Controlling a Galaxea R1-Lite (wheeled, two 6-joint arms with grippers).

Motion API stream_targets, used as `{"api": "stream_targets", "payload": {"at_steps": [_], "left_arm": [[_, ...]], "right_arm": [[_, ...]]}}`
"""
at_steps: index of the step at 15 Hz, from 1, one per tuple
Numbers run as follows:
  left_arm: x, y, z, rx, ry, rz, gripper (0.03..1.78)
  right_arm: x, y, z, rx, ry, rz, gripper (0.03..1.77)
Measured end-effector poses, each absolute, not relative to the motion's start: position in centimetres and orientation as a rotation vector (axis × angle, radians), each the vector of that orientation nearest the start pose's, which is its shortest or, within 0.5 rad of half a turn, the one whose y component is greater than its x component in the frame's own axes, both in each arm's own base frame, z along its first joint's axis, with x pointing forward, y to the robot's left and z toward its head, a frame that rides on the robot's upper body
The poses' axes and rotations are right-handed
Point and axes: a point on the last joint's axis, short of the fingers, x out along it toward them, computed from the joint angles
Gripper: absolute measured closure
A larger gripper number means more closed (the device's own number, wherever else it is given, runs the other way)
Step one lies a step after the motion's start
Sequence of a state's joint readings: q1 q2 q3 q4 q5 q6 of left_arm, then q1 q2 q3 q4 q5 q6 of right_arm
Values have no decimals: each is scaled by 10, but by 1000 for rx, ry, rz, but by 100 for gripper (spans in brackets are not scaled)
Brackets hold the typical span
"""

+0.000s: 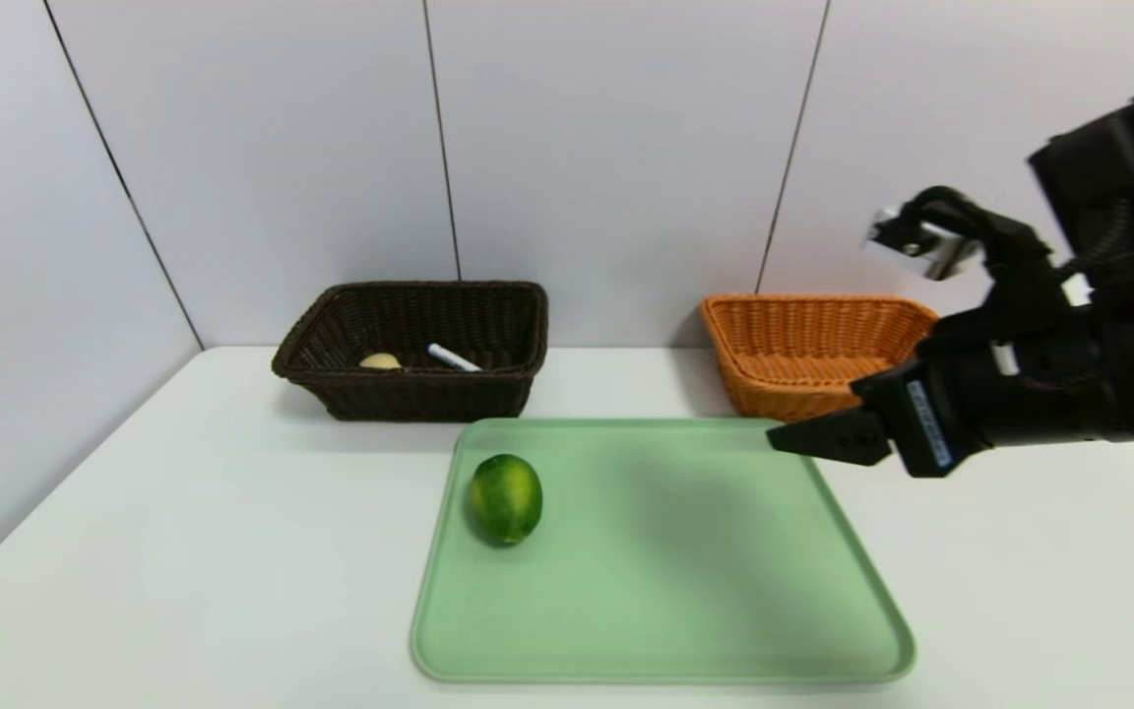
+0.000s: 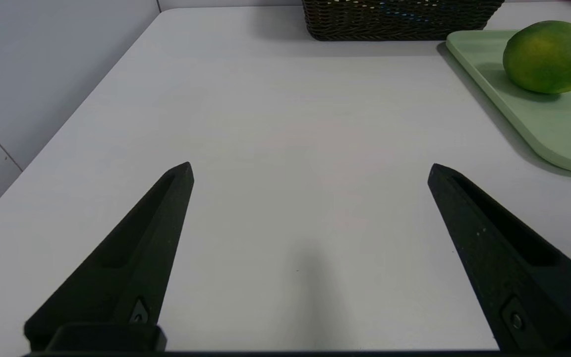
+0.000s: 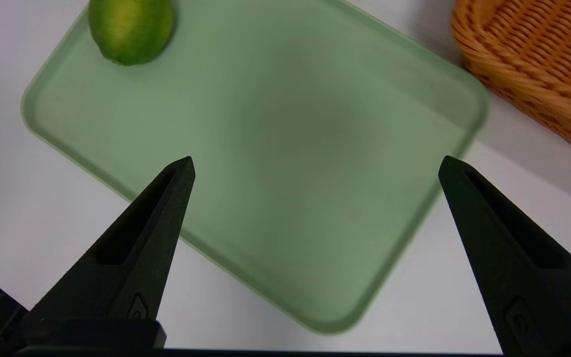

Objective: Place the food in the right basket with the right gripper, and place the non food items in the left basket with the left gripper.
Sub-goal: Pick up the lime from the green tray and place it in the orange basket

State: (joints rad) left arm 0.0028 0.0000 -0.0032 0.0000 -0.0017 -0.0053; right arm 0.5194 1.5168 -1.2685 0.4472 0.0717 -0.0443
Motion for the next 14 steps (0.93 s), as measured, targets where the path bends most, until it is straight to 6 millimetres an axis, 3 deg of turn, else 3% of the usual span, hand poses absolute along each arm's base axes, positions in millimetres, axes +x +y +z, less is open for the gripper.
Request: {"api": "stream_targets", "payload": {"at_steps": [5, 9, 14], "left_arm": [[-23, 0, 76, -5, -3, 1, 12], [-23, 0, 76, -6, -3, 1, 12], [-23, 0, 76, -6, -3, 1, 12]], "right_arm": [[253, 199, 255, -214, 778, 687, 10], [263, 253, 236, -149, 883, 704, 10], [270, 302, 213, -42, 950, 680, 10]]}}
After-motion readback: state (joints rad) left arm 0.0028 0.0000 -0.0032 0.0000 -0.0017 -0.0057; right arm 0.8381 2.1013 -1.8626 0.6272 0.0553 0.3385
